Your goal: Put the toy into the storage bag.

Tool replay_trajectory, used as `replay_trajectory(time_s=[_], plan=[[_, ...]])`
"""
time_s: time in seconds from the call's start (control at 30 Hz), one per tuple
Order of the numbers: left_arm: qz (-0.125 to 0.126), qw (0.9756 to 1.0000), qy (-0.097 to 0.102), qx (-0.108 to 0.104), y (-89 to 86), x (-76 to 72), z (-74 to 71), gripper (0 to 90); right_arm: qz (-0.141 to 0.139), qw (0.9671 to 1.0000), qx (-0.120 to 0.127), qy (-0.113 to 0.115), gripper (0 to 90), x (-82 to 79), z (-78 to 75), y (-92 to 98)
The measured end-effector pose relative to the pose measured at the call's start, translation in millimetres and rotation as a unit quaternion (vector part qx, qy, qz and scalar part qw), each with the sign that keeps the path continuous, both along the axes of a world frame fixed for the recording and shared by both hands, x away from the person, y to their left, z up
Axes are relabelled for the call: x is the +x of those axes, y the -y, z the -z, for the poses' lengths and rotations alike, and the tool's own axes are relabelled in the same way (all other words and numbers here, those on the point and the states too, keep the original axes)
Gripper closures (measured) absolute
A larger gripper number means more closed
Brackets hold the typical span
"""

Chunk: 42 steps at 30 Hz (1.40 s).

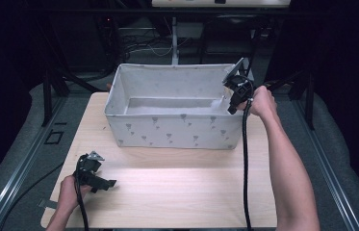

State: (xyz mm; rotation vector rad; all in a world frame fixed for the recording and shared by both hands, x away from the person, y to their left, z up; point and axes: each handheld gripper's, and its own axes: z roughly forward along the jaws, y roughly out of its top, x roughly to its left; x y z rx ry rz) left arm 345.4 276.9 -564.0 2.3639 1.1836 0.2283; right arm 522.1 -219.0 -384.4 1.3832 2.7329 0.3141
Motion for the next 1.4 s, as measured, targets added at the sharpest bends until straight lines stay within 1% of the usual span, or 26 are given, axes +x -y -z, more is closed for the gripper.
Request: replay_trajectory(time_s=[0.17, 0.27, 0.33, 0.43, 0.47, 0.5, 0.53, 0.57, 0.63, 0.7, 0.73, 0.77, 0.83, 0.87, 0.93, 1.0, 1.2, 1.3, 1.4], plan=[[0.000, 1.0000, -0.001, 0.000, 0.1, -0.3, -0.1, 3.0, 0.005, 1.0000, 0.002, -0.003, 86.4, -0.1, -0.9, 1.3], [0.001, 1.0000, 0.000, 0.000, 0.0, -0.1, -0.1, 3.0, 0.006, 1.0000, 0.006, 0.003, 83.9, -0.4, -3.8, 2.6], [0.000, 1.0000, -0.001, 0.000, 0.1, -0.2, -0.1, 3.0, 0.008, 0.9999, 0.009, 0.009, 81.5, -1.4, -8.3, 3.2], [0.001, 1.0000, -0.001, 0.000, 0.4, -0.2, 0.0, 3.0, 0.011, 0.9997, 0.013, 0.018, 75.6, -3.6, -16.4, 3.5], [0.001, 1.0000, -0.001, 0.000, 0.4, -0.3, -0.1, 3.0, 0.011, 0.9994, 0.019, 0.029, 71.3, -5.9, -21.9, 3.2], [0.001, 1.0000, -0.001, 0.000, 0.4, -0.3, -0.1, 3.0, 0.011, 0.9994, 0.019, 0.029, 71.3, -5.9, -21.9, 3.2], [0.001, 1.0000, -0.001, 0.000, 0.3, -0.3, 0.0, 3.0, 0.012, 0.9992, 0.021, 0.033, 68.3, -6.7, -24.5, 3.1], [0.001, 1.0000, -0.001, 0.000, 0.3, -0.2, 0.0, 3.0, 0.016, 0.9986, 0.030, 0.040, 65.5, -8.6, -27.6, 2.6], [0.001, 1.0000, -0.001, 0.000, 0.6, -0.2, 0.2, 3.0, 0.013, 0.9984, 0.025, 0.049, 59.9, -11.2, -35.3, 1.7], [0.003, 1.0000, -0.002, 0.001, 0.7, -0.2, 0.1, 2.9, 0.014, 0.9979, 0.034, 0.054, 54.2, -14.3, -42.0, 0.7], [0.003, 1.0000, -0.002, 0.001, 0.7, -0.3, 0.1, 3.0, 0.020, 0.9970, 0.045, 0.061, 48.5, -17.5, -48.7, 0.3], [0.003, 1.0000, -0.002, 0.001, 0.7, -0.3, 0.1, 3.0, 0.020, 0.9970, 0.045, 0.061, 48.5, -17.5, -48.7, 0.3], [0.003, 1.0000, -0.002, 0.001, 0.6, -0.3, 0.2, 3.0, 0.018, 0.9961, 0.055, 0.066, 43.7, -21.5, -54.4, -1.5], [0.003, 1.0000, -0.002, 0.001, 0.6, -0.2, 0.1, 3.0, 0.014, 0.9957, 0.053, 0.075, 37.7, -26.9, -60.1, -4.3], [0.001, 1.0000, 0.001, 0.002, 1.1, -0.4, 0.6, 3.0, 0.012, 0.9954, 0.056, 0.077, 36.5, -29.0, -61.4, -5.6], [0.000, 1.0000, 0.002, 0.001, 1.5, -0.5, 0.9, 3.0, 0.002, 0.9952, 0.056, 0.079, 31.3, -35.7, -66.5, -8.8], [0.002, 1.0000, -0.001, 0.003, 1.9, -0.5, 1.3, 3.0, -0.020, 0.9934, 0.068, 0.091, 23.9, -52.1, -75.9, -16.6], [0.001, 1.0000, -0.001, 0.003, 2.5, -0.6, 1.8, 3.0, -0.038, 0.9921, 0.071, 0.096, 19.6, -61.1, -78.9, -22.3], [0.002, 1.0000, -0.001, 0.003, 2.4, -0.6, 1.7, 3.0, -0.055, 0.9897, 0.081, 0.105, 15.3, -71.1, -81.2, -28.7]])
